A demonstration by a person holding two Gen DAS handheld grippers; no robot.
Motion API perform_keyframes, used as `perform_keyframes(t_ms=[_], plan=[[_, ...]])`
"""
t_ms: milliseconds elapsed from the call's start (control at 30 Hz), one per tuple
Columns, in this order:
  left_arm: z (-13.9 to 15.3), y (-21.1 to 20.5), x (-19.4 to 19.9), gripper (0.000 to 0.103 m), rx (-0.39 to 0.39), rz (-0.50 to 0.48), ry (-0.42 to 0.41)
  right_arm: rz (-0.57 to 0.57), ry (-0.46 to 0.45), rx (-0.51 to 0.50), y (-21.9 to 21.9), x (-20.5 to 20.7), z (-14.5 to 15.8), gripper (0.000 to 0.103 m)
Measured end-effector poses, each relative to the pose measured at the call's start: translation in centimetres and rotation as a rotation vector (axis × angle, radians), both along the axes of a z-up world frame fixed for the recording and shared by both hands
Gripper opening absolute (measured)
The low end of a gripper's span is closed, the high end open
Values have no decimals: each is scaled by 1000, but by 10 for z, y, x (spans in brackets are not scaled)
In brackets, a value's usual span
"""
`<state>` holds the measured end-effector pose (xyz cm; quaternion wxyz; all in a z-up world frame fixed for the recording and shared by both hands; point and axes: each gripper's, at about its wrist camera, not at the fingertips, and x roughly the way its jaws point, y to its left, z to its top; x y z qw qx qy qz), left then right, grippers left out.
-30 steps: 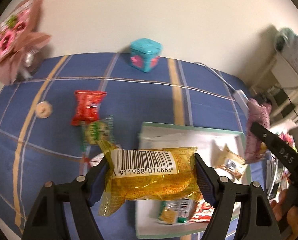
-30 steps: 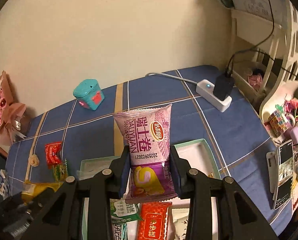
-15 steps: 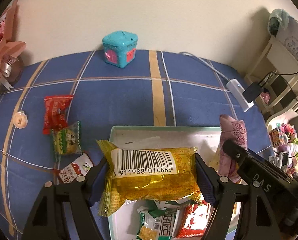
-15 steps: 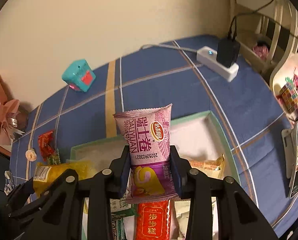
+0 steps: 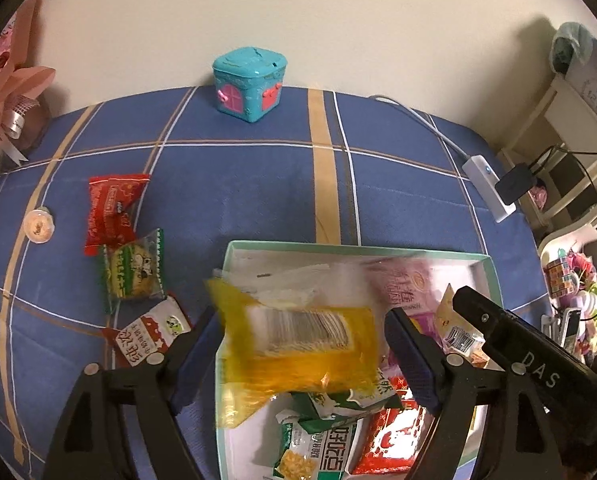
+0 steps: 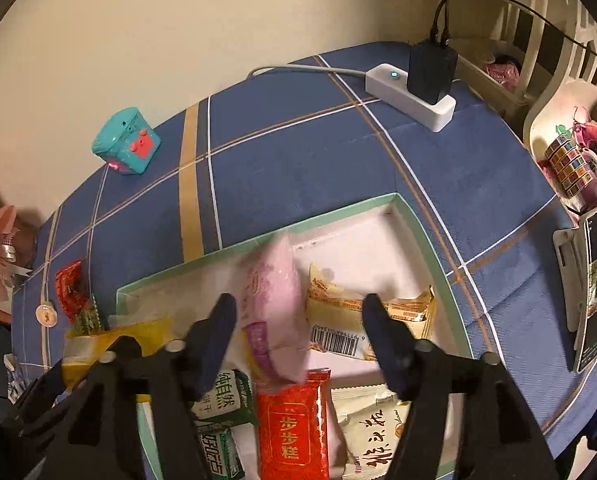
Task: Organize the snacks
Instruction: 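Carry the yellow bun and pink pack into the white tray and release, then lift both open tools from the tray toward the loose snacks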
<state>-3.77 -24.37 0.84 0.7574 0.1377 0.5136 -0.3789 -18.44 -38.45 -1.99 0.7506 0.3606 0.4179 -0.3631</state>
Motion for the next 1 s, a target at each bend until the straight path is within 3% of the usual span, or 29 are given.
perform_keyframes(t_ms=[133,200,467,867,1000], plan=[[11,6,2,96,-7,17,-15,3,20,-15,1,2,4,77],[16,10,5,103,2,44,-34,2,23,-24,2,2,6,86],[13,27,23,103,82,154,-124,-8,49,-57,4,3,8,95],[15,50,33,103,85,192,-99,27,28,-71,14,11,13,96],[17,60,33,103,79,199,-89,56,9,-48,21,14,12,103]])
